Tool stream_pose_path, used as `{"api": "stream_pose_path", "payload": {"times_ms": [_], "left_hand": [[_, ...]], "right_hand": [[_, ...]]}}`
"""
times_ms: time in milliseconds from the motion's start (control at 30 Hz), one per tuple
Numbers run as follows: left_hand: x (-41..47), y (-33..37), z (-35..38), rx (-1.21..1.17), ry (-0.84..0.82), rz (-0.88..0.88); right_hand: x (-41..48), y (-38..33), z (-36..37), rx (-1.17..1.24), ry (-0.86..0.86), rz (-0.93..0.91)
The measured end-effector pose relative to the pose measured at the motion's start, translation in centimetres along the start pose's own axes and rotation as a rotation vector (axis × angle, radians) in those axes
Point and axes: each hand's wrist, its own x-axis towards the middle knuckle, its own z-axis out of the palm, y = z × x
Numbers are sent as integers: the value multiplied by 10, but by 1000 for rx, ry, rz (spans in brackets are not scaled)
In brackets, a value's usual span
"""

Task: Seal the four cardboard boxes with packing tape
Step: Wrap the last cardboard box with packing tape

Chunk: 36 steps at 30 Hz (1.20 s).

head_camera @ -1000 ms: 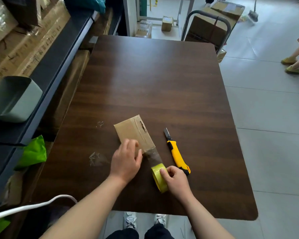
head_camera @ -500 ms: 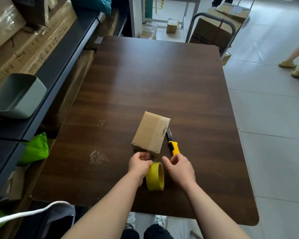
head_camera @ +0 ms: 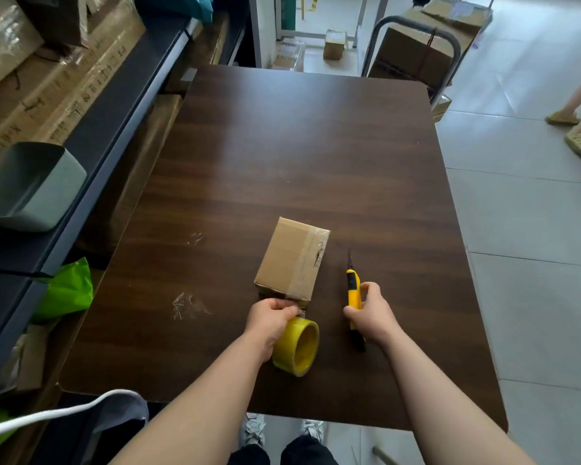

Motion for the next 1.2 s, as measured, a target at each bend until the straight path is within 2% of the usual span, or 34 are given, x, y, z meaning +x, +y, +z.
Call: {"api": "stream_pose_path", "payload": {"times_ms": [133,200,333,467,767,933,1067,1200], "left_hand": [[-3,1,-3,7,-10,16],[-6,4,-4,21,-6,-1],[-10,8,-6,50,26,-29],[-12,12,-7,125,38,-17],[-8,17,-7,121,54,-10],[-6,22,-9,134,57,-3],[-4,23,-12,152,60,-2],[-3,20,-12,185,64,8]], "right_hand": [[-20,-1,-26,282,-24,-28],[-36,-5,-36,300,-20,-88],[-60,-9,-49,-209,-6,-265],[-78,-22,-46,-537,40,-317],[-80,-39,-31,-741,106,-353],[-71,-32,-22,-906,102,-331],[-62,-16,-24,-775,99,-208],[-43,-3,-19,-668,183,-44]]}}
